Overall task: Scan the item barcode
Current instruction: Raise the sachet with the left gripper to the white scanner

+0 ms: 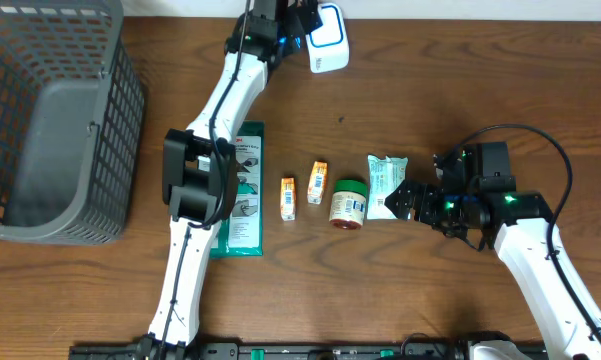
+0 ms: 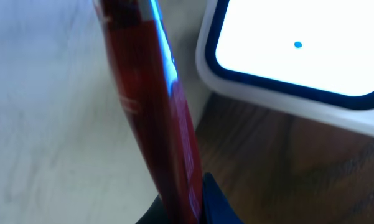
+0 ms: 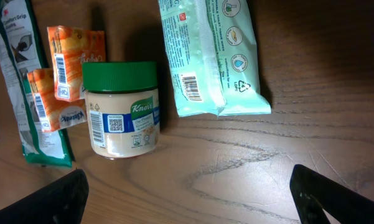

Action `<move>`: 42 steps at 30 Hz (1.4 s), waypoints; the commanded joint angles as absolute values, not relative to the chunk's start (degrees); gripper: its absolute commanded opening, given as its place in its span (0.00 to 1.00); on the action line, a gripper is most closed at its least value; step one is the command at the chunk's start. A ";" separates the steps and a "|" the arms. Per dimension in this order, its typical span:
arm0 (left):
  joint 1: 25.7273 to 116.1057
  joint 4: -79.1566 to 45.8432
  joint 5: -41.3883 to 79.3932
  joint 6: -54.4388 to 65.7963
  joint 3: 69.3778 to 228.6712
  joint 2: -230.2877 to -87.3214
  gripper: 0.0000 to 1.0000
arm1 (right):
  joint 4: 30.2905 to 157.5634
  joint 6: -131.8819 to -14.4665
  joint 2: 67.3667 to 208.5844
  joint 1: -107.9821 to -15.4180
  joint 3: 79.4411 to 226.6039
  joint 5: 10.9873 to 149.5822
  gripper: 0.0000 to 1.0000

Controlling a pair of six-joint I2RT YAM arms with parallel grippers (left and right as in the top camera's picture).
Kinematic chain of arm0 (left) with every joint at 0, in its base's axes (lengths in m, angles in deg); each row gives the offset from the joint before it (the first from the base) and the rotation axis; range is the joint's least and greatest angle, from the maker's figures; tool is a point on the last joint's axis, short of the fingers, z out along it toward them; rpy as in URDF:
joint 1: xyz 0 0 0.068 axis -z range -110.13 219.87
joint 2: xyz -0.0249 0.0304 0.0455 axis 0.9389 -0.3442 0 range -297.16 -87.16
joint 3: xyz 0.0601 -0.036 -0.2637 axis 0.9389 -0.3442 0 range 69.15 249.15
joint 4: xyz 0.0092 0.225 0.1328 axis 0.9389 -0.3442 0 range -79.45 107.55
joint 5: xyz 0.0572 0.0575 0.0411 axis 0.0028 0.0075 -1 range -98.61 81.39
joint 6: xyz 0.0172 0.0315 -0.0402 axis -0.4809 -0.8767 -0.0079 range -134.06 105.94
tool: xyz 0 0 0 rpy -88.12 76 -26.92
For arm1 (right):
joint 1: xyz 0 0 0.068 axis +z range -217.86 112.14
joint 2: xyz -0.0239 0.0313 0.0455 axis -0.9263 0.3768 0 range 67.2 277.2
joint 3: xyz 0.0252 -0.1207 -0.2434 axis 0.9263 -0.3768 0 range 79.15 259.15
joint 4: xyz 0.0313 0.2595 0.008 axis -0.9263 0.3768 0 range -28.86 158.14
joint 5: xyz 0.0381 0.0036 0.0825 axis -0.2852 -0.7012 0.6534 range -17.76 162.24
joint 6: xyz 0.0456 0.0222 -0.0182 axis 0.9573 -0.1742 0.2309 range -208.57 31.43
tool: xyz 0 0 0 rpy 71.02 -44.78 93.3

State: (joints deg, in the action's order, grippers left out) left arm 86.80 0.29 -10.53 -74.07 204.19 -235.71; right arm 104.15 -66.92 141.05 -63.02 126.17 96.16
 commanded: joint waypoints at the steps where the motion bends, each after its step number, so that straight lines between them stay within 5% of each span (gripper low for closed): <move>1: 87.52 0.77 -11.07 -78.28 205.13 -235.84 0.07 | 104.23 -67.64 140.61 -62.52 125.82 96.03 0.99; 42: 88.92 1.89 -14.72 -91.44 205.13 -240.04 0.07 | 104.23 -67.64 140.61 -62.52 125.82 96.05 0.99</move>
